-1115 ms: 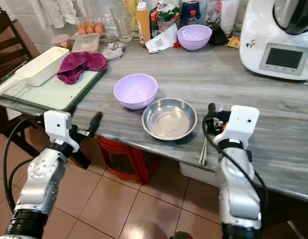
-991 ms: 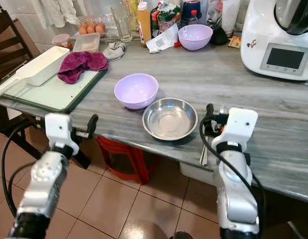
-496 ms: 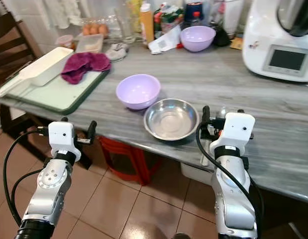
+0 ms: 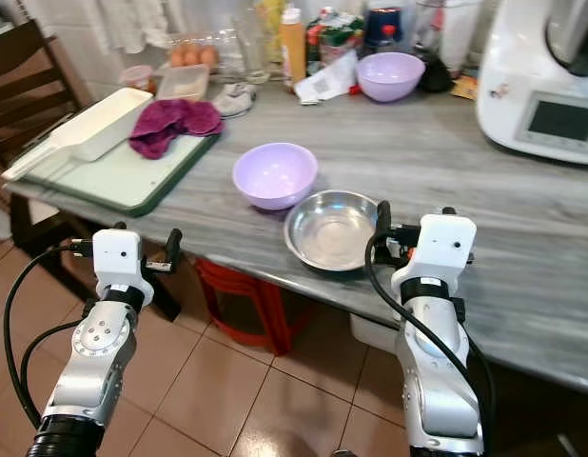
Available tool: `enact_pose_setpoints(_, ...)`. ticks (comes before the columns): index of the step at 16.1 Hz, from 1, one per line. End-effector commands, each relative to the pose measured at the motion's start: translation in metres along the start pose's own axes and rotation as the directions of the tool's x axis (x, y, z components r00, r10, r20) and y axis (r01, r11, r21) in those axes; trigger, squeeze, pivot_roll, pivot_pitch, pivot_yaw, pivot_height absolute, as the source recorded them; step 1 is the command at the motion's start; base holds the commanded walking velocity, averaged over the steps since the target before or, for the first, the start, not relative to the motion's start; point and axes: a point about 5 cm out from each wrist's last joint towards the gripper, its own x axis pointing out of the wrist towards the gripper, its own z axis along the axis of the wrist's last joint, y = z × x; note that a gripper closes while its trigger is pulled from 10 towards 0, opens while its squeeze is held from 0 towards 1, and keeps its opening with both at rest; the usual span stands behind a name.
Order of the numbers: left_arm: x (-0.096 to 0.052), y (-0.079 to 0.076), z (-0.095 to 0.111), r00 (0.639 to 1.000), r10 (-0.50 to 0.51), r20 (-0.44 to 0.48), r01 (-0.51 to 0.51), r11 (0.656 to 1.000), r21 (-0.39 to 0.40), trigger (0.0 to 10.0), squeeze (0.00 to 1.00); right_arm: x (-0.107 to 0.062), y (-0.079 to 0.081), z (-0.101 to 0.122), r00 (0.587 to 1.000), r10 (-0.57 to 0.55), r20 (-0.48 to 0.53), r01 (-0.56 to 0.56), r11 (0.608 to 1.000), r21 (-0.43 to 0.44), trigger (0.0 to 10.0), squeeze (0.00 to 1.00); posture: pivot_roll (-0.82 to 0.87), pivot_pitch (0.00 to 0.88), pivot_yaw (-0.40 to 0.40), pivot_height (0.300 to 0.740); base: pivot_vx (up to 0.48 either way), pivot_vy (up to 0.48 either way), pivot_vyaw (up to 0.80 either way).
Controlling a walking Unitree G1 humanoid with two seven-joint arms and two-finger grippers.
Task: Setting the table
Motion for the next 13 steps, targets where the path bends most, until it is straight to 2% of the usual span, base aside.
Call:
enact_pose_setpoints(1,0.0013,0.0032,-0.0012,1.0,0.012,-0.017,-0.012,1.0,0.007,10.0,0.0,-0.0012,0.0007,-0.0017,1.0,0.006,-0.004,-0.006,1.0,0.008,10.0,0.0,-0.21,0.069,0.118,0.74,-0.247,0.0,-0.8)
enact_pose_setpoints(8,0.0021,0.0034,-0.0019,1.0,0.007,-0.028,-0.007,1.0,0.009,10.0,0.0,-0.0025,-0.0019,-0.004,1.0,-0.005,-0.014,0.005,1.0,0.02,10.0,0.0,-0.22,0.077,0.12,0.74,-0.284,0.0,-0.75)
enact_pose_setpoints(13,0.0025,0.0027,-0.0018,1.0,-0.007,-0.031,0.007,1.0,0.011,10.0,0.0,-0.0005,-0.0055,-0.0039,0.999,-0.045,-0.023,0.046,0.997,0.056,10.0,0.0,-0.22,0.078,0.123,0.74,-0.288,0.0,0.0)
